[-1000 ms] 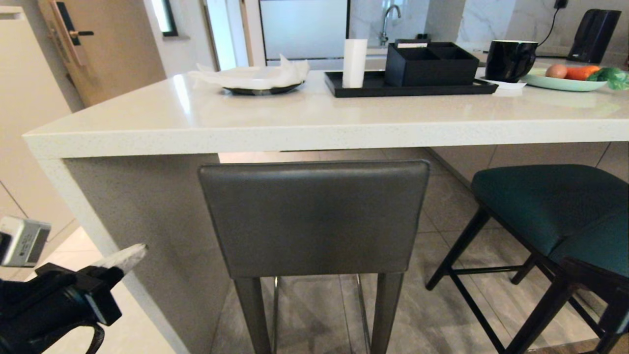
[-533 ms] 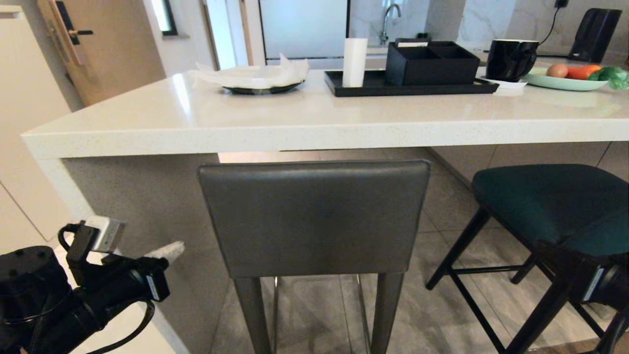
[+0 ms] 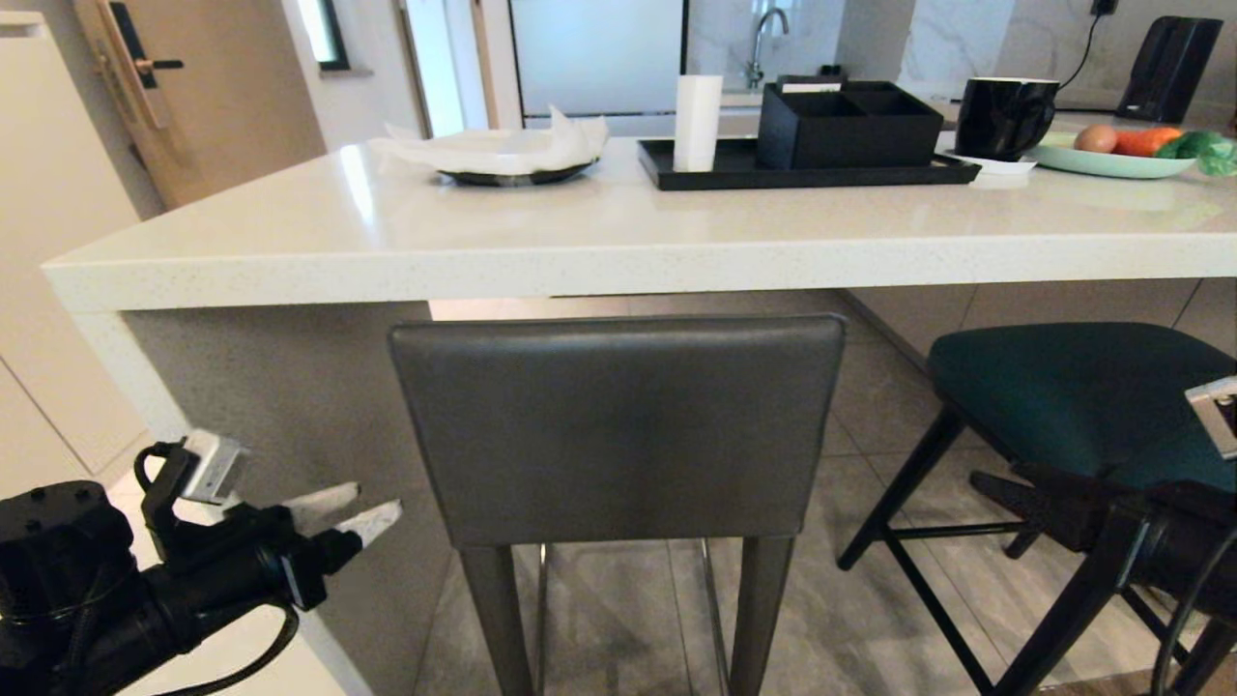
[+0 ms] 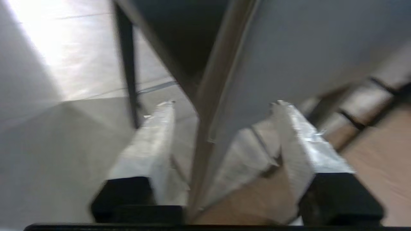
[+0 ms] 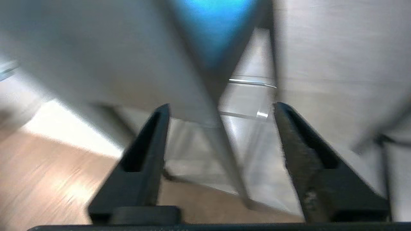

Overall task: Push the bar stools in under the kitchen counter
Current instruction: Pull the gray chair out from under the dining table

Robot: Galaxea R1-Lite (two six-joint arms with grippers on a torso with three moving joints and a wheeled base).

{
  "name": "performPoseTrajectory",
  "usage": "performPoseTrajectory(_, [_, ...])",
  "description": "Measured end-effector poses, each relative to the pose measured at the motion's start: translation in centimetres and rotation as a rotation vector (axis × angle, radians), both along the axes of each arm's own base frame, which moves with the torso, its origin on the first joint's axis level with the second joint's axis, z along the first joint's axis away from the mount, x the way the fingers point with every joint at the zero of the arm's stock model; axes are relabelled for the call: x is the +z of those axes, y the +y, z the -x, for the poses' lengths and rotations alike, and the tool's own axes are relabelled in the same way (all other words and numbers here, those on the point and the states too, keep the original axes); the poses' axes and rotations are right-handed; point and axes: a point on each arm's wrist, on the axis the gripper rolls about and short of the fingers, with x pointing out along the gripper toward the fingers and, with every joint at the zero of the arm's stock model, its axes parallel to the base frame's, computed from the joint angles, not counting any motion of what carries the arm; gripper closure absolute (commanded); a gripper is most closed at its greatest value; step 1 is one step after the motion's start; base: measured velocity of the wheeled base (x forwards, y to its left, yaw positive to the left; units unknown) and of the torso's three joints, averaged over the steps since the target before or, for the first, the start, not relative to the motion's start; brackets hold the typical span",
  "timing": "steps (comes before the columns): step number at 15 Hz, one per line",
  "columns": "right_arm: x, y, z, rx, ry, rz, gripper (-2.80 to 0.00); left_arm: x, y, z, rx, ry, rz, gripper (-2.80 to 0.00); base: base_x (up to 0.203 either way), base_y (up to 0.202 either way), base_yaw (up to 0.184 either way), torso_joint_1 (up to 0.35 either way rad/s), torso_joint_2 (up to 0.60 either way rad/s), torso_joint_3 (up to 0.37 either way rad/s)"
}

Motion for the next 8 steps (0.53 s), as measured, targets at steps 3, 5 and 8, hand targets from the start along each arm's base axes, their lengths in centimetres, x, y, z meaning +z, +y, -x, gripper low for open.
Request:
performPoseTrajectory(3, [-0.3,0.0,-1.9,0.196,-0.071,-0.025,-2.80,0.4,2.6,-0.5,-0.135,-0.015,0.061,-2.80,0.000,0.000,0.000,0.000,0.00,0.000])
performPoseTrajectory(5, [-0.7,0.1,-3.1,0.359,-0.124,-0.041,-2.80,0.6,3.8,-1.4,-0.262,-0.042,0.080,-2.80,0.000,0.000,0.000,0.000,0.00,0.000])
performPoseTrajectory(8, [-1.6,0.1,-5.5,0.468,-0.126,-0.048,-2.80,0.8,4.4,-3.8,-0.343,-0.080,0.077,-2.80,0.000,0.000,0.000,0.000,0.00,0.000])
